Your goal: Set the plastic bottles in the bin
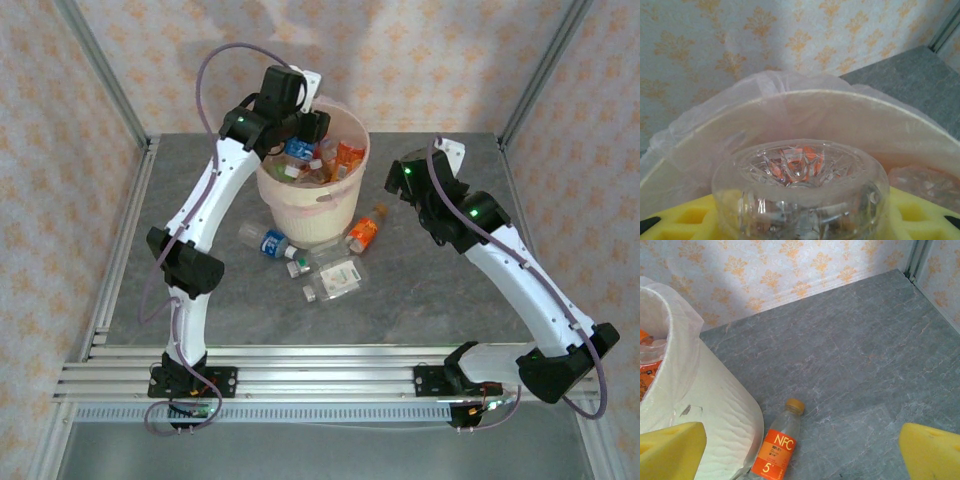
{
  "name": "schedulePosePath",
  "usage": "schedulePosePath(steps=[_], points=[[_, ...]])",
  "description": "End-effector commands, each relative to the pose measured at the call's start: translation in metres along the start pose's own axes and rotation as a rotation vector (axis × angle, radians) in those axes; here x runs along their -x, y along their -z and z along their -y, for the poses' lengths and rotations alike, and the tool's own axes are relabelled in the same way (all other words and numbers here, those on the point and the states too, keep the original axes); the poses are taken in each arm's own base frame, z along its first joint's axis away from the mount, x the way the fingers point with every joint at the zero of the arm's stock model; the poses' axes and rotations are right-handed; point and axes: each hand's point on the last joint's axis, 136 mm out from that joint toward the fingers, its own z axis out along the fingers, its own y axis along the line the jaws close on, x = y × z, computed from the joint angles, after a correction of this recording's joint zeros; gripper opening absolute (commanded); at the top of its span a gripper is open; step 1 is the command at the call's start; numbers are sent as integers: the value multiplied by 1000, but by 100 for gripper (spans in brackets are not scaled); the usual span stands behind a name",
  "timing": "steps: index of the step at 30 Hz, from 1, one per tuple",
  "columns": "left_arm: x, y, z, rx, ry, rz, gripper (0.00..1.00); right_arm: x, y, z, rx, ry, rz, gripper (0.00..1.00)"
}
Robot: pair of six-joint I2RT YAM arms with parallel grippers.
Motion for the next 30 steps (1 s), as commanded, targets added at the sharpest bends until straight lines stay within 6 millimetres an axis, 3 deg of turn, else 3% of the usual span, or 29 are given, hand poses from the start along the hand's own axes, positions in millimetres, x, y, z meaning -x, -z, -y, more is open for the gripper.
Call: schedulePosePath(steps=[1,7,10,17,23,30], points=[[-11,-3,9,-24,-59,-51,57,4,8,7,-15,-17,25,99],[-22,-12,20,-56,-77,-88,61,5,9,8,-16,-21,29,99],[-26,-16,26,-73,-81,-101,71,5,9,8,-14,-23,29,99],[-20,-15,38,-118,-59,-88,74,6,7,4,-9,-16,27,99],[-10,-8,43,-148,-31,-57,69,6,6,3,-7,-13,24,99],[-11,-9,43,-147,-13,-61,63,8,7,2,-4,-13,25,99]])
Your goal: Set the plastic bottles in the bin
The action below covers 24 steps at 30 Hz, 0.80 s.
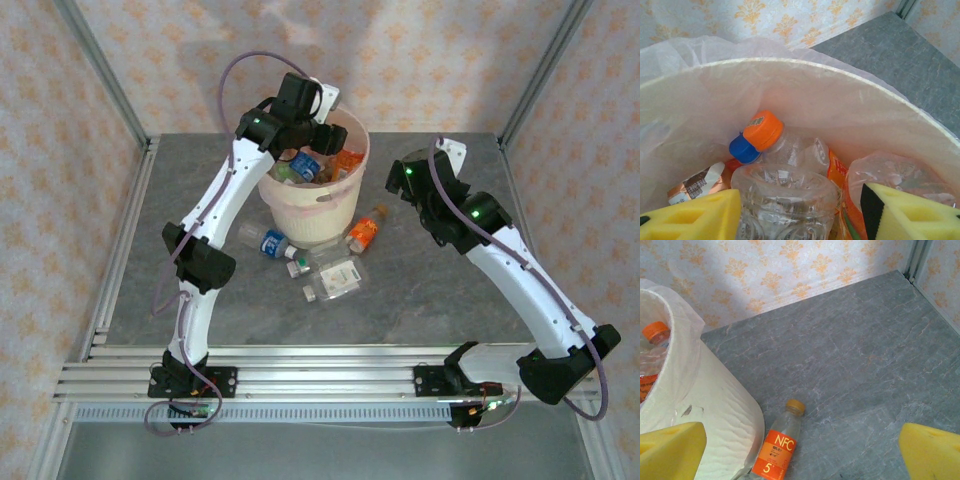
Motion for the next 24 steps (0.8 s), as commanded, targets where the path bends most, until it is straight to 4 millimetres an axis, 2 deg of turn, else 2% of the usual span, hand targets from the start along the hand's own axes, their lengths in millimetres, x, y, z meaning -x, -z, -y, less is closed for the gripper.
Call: schedulePosePath(steps=[1,11,14,18,21,24], points=[[7,10,4,-13,14,21,63,6,5,1,-7,-7,20,99],[-9,0,-24,154,47,-37,58,5,4,1,-8,-7,18,99],[-10,2,-26,167,48,-41,58,6,4,1,-8,-8,18,99],[0,12,-21,139,67,-4,59,6,4,0,-5,-8,19,99],[16,28,-15,104,91,56,65,6,4,1,-9,-5,19,99],[36,54,-13,96,114,133,72,6,5,3,-14,0,20,99]])
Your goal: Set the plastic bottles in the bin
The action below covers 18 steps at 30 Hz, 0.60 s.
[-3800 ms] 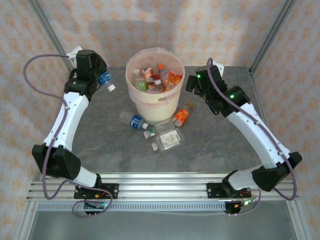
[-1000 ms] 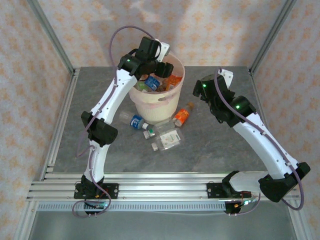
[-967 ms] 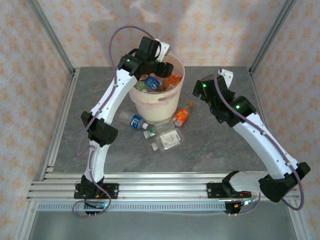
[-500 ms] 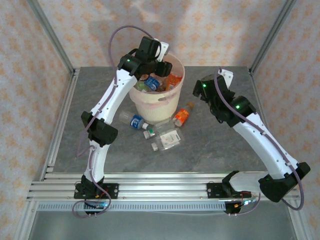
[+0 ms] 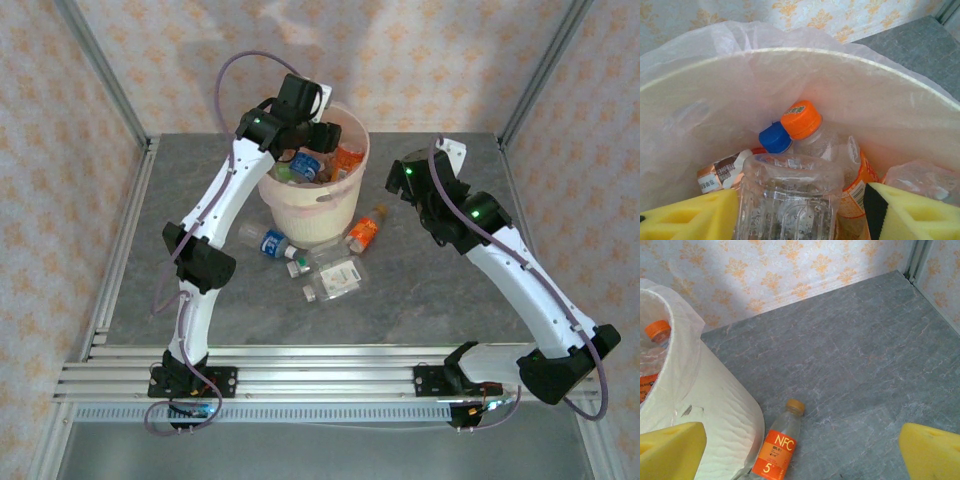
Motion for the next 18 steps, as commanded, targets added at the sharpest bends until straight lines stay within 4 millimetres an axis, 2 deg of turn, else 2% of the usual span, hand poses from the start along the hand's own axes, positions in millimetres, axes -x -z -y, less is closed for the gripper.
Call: schedulePosePath(steps=[1,6,7,8,10,14,18], points=[[45,65,3,-27,49,168,74,6,6,4,-16,2,19,99],[69,121,-8,8,100,293,90,7,8,6,-20,5,27,99],[70,127,-10,20,112,308,93,7,9,7,-21,3,28,99],[75,150,-14,28,127,353,95,6,8,8,-23,3,27,99],[76,174,-23,58,162,408,100,5,9,9,-24,2,29,99],[66,212,-44,125,242,504,100,4,11,12,-25,0,31,99],[40,250,-71,214,361,597,100,2,11,14,-26,1,31,99]])
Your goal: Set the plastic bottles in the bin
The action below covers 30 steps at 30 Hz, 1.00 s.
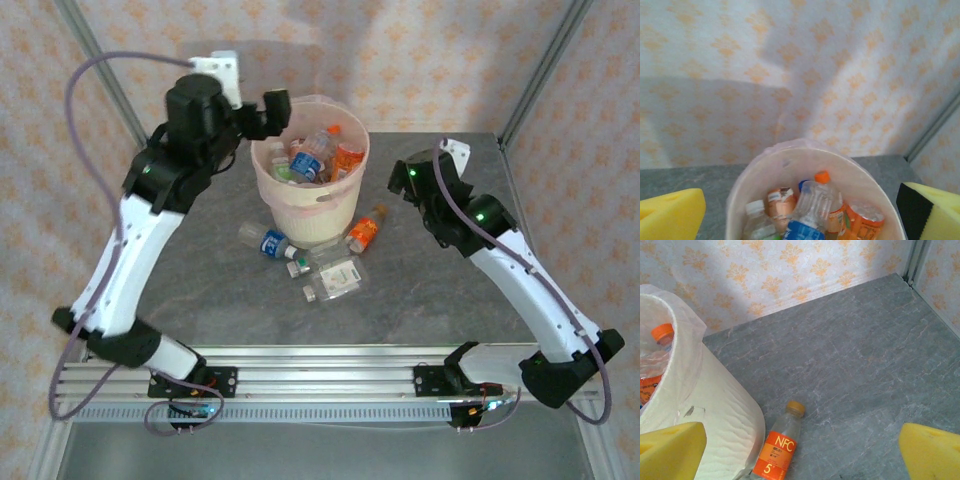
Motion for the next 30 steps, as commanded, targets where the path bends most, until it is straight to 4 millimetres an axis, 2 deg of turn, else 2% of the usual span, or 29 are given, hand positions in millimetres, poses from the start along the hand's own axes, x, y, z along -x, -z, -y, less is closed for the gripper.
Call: schedulePosePath(steps=[1,5,7,13,18,21,30], points=[[0,15,-35,146,131,107,100,-2,4,10,-31,13,15,99],[-18,47,-73,260,233,160,100,-5,2,12,-39,19,11,99],[-36,61,-95,335,286,168,100,-6,1,13,-50,24,11,99],[-98,86,-145,475,421,125,100,-6,0,21,-91,31,22,99],[-147,99,-178,578,517,92,100,-12,-5,25,-117,40,20,99],[-174,100,-187,605,561,69,100,-18,-9,31,-145,47,19,99],[-251,79,-190,614,620,-93,100,-36,-19,45,-211,61,3,99]])
